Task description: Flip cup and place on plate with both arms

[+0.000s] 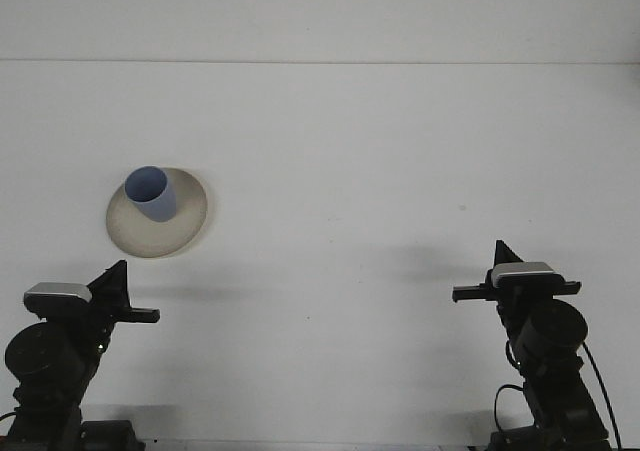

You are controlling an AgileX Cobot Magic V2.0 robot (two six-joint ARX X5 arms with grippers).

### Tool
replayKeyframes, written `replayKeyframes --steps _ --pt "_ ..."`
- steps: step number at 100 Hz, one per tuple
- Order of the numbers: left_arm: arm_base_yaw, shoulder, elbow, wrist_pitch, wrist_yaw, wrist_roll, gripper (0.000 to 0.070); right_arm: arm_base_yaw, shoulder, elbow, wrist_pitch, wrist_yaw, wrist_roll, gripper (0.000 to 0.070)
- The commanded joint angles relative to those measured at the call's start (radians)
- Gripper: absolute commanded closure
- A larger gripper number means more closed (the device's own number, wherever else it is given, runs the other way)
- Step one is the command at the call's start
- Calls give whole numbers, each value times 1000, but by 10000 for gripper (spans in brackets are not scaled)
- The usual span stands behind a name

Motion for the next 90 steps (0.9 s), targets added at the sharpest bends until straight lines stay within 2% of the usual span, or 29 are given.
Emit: replayKeyframes --steps 1,16,27,49,54,90 --pt "0 2 7 10 0 5 689 2 2 2 13 0 -11 700" --pt "-1 -3 5 17 -1 8 689 2 2 2 13 0 -11 700" --pt "-4 -29 -6 48 -30 8 689 2 2 2 13 0 -11 700" --pt "-46 -135 -244 445 -31 2 689 2 2 2 13 0 -11 700" --pt "-61 -156 -294 487 -31 4 689 2 2 2 13 0 -11 700" --pt "-82 -301 -527 536 -33 7 689 2 2 2 13 0 -11 700"
